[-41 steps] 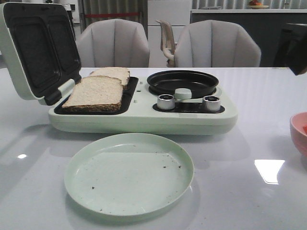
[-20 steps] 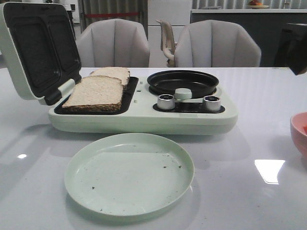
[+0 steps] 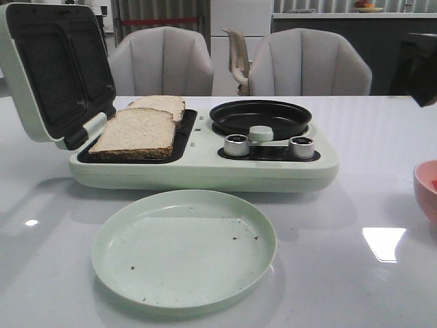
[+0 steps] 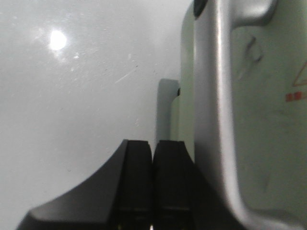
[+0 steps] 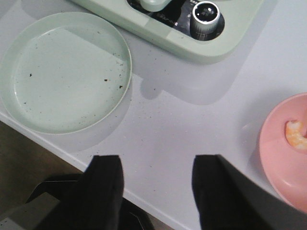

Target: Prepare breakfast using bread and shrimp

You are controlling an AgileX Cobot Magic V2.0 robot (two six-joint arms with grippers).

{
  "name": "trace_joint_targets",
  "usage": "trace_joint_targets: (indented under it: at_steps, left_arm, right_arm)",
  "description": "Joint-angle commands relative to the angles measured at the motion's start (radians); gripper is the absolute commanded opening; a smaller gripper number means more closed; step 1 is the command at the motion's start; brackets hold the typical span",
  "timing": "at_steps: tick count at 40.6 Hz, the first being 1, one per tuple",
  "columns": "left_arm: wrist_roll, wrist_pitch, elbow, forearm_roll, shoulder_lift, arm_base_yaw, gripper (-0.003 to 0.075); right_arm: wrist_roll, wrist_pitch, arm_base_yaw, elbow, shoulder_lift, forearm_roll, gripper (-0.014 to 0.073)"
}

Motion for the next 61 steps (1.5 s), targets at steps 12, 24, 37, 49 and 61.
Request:
trace_joint_targets:
  at_steps: [12,24,37,49,61]
  left_arm:
    - [0.1,-0.038,-0.048,-0.147,-0.054,-0.118,0.0101]
    - [0.102,-0.12,0.021,-0.057,-0.104,-0.252,0.0101]
    - [0.102,-0.237,0.214,0.106,-0.246,-0.421,0.0101]
    - [0.081,-0.322,0.44,0.263,-0.465,-0.591,0.0102]
    - [-0.15,-0.324,0.647,0.425,-0.735,-0.636,0.0103]
  right_arm:
    - [0.001,-0.059,-0.006,-0.026,-0.017,-0.005,0.0453]
    - [0.001,-0.059,-0.006,-0.026,-0.017,-0.005,0.0453]
    - [0.001,-0.059,-0.006,-0.026,-0.017,-0.005,0.0453]
    - [0.001,-0.059,-0.006,-0.026,-0.017,-0.005,0.0453]
    - [0.001,-0.059,-0.006,-0.026,-0.017,-0.005,0.0453]
